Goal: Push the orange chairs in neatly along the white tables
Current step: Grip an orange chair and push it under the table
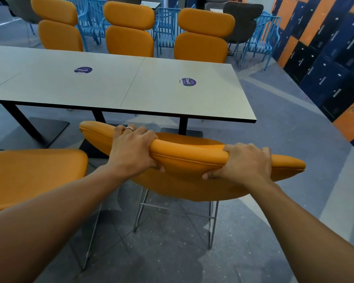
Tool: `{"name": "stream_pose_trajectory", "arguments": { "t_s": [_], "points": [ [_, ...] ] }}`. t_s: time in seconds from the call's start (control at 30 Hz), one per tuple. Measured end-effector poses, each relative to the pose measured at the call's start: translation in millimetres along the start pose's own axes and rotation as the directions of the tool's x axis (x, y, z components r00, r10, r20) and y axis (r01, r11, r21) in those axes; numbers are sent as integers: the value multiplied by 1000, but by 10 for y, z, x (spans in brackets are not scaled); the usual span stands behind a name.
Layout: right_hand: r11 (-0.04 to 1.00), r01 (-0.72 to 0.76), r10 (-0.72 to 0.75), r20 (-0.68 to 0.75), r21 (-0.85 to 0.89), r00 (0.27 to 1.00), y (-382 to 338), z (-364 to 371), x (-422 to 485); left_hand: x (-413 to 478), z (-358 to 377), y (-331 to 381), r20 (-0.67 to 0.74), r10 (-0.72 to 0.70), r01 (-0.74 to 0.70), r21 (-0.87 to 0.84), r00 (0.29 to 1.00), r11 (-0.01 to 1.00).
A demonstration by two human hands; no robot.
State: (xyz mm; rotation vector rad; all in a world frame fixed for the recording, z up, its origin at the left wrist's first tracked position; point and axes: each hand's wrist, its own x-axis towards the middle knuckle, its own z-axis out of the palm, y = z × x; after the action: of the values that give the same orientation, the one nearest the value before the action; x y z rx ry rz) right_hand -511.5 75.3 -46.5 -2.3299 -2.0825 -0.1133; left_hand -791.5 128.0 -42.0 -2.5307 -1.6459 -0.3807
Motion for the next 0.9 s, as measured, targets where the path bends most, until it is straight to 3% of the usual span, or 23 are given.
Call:
{"name": "stream_pose_trajectory", "arguments": {
  "t_s": [0.37,0.9],
  "points": [
    [999,32,-28,-105,37,994,536,119,316,188,170,438,-102,-25,22,-31,994,999],
    [995,31,-10,-208,96,978,336,206,1076,993,288,-48,-48,-23,23,-2,999,1000]
  ]
}}
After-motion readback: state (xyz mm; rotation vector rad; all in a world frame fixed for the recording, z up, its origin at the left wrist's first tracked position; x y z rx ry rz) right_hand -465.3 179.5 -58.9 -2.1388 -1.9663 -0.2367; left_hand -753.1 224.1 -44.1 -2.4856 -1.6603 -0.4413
